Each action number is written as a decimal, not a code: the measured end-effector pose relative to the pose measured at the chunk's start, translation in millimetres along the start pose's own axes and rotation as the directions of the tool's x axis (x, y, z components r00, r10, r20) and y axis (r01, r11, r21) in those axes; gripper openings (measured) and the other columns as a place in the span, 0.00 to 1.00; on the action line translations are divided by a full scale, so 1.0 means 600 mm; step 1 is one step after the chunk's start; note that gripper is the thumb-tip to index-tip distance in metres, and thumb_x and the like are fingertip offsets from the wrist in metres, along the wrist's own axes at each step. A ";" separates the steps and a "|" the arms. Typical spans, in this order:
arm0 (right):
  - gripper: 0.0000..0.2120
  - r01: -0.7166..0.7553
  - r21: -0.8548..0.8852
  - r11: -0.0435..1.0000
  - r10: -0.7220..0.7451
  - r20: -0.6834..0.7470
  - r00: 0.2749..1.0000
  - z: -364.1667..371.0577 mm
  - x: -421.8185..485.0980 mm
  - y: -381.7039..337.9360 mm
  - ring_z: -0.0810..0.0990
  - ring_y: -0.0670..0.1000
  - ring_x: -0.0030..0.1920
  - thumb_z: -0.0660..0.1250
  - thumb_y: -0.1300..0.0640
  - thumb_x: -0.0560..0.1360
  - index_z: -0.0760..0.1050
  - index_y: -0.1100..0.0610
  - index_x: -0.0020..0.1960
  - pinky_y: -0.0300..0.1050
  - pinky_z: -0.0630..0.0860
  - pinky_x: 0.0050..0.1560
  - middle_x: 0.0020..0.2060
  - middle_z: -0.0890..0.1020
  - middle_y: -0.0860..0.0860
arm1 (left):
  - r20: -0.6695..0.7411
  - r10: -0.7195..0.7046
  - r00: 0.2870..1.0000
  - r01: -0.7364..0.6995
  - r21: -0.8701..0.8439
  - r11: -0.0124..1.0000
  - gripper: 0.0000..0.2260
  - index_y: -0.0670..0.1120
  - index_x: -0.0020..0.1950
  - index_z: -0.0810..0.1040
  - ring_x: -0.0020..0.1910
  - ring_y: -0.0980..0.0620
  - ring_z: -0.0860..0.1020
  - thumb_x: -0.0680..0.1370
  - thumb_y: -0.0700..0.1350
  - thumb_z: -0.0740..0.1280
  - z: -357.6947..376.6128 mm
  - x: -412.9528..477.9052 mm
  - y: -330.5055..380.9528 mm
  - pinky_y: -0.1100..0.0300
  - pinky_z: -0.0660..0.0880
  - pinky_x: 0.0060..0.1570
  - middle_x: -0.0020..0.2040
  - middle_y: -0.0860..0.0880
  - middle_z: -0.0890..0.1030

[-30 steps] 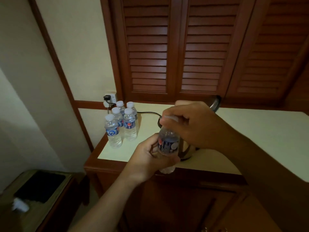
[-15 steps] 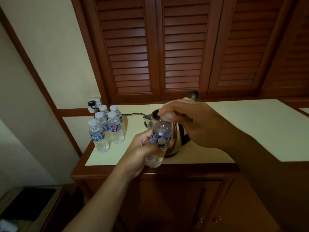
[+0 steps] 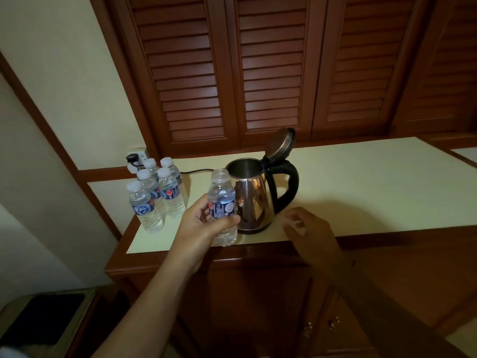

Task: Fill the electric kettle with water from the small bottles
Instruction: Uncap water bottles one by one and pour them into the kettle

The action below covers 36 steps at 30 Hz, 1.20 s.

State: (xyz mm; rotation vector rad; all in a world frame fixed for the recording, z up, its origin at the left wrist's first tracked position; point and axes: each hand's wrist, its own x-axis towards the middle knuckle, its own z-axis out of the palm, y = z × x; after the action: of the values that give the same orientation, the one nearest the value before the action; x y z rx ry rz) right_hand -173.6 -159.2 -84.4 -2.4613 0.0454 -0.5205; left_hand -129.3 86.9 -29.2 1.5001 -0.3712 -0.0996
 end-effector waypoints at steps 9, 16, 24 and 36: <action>0.12 0.004 -0.297 0.955 0.016 0.063 0.998 0.062 0.023 0.058 0.79 0.50 0.47 0.57 0.48 0.79 0.79 0.48 0.48 0.46 0.74 0.47 0.42 0.82 0.45 | -0.125 0.006 0.992 0.000 0.043 0.999 0.20 0.50 0.64 0.82 0.55 0.50 0.86 0.74 0.39 0.78 -0.014 0.008 -0.003 0.55 0.83 0.53 0.56 0.50 0.87; 0.35 -0.141 -0.273 0.952 0.138 -0.030 0.990 0.064 0.040 0.064 0.76 0.52 0.59 0.54 0.25 0.73 0.75 0.53 0.60 0.50 0.72 0.62 0.56 0.78 0.49 | -0.155 0.060 0.986 -0.021 0.243 0.970 0.21 0.57 0.64 0.81 0.55 0.56 0.84 0.73 0.46 0.80 -0.023 0.036 0.007 0.53 0.82 0.57 0.56 0.56 0.86; 0.57 -0.104 -0.437 0.893 0.197 0.171 0.965 0.074 0.041 0.063 0.49 0.55 0.81 0.38 0.17 0.67 0.49 0.57 0.81 0.62 0.46 0.79 0.81 0.54 0.56 | -0.143 0.160 0.977 -0.048 0.582 0.812 0.24 0.56 0.65 0.80 0.57 0.51 0.80 0.70 0.50 0.80 -0.030 0.098 0.044 0.46 0.79 0.59 0.58 0.52 0.82; 0.51 -0.038 -0.484 0.874 0.127 0.153 0.980 0.088 0.042 0.076 0.47 0.56 0.81 0.34 0.21 0.71 0.46 0.55 0.81 0.63 0.47 0.78 0.81 0.52 0.55 | -0.034 0.318 0.947 -0.043 0.971 0.234 0.26 0.57 0.72 0.76 0.66 0.44 0.73 0.74 0.51 0.74 -0.046 0.159 0.077 0.39 0.69 0.63 0.63 0.50 0.77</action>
State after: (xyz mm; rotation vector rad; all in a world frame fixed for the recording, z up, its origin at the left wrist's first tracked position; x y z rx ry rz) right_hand -126.3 -170.1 -140.5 -2.9674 0.2311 -0.2646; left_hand -38.7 89.0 32.5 2.6925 -0.4424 0.6443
